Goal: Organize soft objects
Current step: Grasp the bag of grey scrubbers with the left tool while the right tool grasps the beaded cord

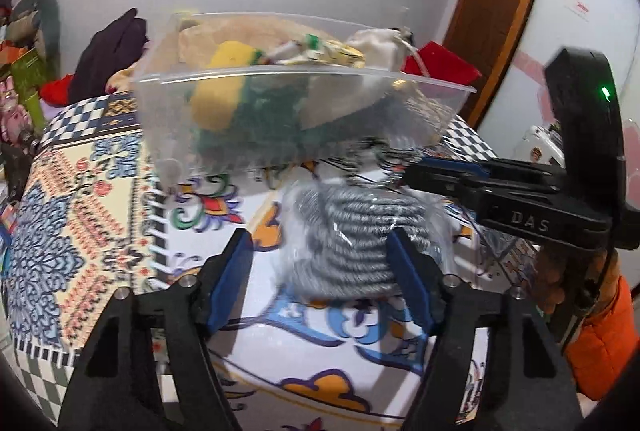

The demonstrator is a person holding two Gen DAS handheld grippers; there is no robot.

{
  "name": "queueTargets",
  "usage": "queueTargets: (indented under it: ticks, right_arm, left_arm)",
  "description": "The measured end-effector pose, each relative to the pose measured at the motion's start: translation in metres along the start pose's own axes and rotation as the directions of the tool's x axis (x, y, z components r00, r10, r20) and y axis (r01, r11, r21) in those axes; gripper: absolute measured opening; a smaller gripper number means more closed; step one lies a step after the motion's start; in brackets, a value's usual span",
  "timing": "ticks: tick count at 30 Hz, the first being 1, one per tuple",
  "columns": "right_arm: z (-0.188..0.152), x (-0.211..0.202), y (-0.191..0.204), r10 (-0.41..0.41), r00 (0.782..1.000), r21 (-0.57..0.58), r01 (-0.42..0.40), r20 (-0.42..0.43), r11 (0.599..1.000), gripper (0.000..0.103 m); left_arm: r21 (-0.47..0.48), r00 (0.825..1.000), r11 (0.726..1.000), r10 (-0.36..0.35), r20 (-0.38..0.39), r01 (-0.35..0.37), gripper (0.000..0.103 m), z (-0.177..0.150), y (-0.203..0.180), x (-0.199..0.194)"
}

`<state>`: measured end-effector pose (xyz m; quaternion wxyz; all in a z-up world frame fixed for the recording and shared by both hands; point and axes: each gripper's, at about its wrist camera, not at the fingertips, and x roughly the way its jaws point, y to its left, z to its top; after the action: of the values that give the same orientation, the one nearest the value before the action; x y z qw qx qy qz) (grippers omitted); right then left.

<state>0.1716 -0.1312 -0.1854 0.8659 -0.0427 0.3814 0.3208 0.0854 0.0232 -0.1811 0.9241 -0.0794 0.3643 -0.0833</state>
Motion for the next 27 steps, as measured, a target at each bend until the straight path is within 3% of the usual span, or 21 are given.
queueTargets:
  ticks: [4, 10, 16, 18, 20, 22, 27]
  right_arm:
    - [-0.007, -0.009, -0.004, -0.007, 1.0, -0.014, 0.007, -0.005, 1.0, 0.018]
    - [-0.017, -0.024, -0.011, -0.028, 1.0, -0.035, 0.027, -0.011, 0.999, 0.017]
    - [-0.018, -0.045, -0.016, -0.009, 0.999, -0.004, 0.009, 0.031, 1.0, 0.02]
    - [-0.014, -0.046, -0.016, 0.001, 0.999, 0.009, -0.001, 0.044, 1.0, 0.035]
    - [-0.01, -0.043, -0.013, 0.005, 0.999, 0.009, -0.006, 0.052, 1.0, 0.042]
    - [-0.006, -0.035, -0.009, 0.003, 0.999, 0.0, -0.003, 0.044, 1.0, 0.042]
    - [0.001, -0.007, -0.002, -0.012, 1.0, -0.01, 0.012, -0.027, 1.0, 0.042]
  left_arm:
    - [-0.008, 0.997, 0.997, 0.076, 0.019, -0.076, 0.065, 0.0, 0.015, -0.008]
    - [-0.025, 0.991, 0.991, 0.134, 0.029, -0.134, 0.065, 0.0, 0.034, -0.016]
    - [-0.096, 0.998, 0.994, 0.051, 0.037, -0.048, 0.065, 0.007, 0.046, -0.03]
    - [-0.08, 0.999, 0.996, 0.029, 0.044, -0.025, 0.065, 0.008, 0.039, -0.032]
    - [-0.048, 0.998, 0.998, 0.037, 0.045, -0.035, 0.071, 0.014, 0.024, -0.025]
    - [-0.023, 0.999, 0.999, 0.041, 0.034, -0.041, 0.077, 0.018, 0.008, -0.012]
    - [0.014, 0.998, 0.998, 0.055, -0.031, -0.054, 0.078, 0.019, -0.004, 0.013]
